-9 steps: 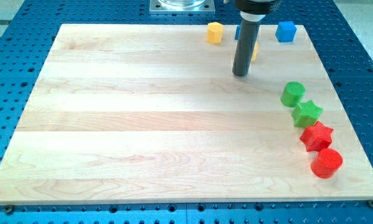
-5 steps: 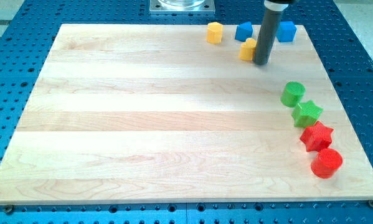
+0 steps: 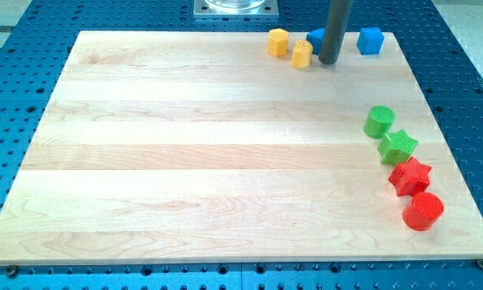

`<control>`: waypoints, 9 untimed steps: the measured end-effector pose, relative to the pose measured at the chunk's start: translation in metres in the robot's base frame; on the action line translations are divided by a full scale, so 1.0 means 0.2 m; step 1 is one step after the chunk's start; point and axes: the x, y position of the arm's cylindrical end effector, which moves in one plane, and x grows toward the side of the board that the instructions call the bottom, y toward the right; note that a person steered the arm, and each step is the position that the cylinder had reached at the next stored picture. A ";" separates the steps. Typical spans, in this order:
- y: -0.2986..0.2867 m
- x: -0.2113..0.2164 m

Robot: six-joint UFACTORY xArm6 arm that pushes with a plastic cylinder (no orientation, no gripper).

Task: Put the heart at the top center of the board

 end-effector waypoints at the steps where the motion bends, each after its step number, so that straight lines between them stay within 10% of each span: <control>1: -0.07 -0.03; 4: -0.72 0.14; 9: -0.65 -0.01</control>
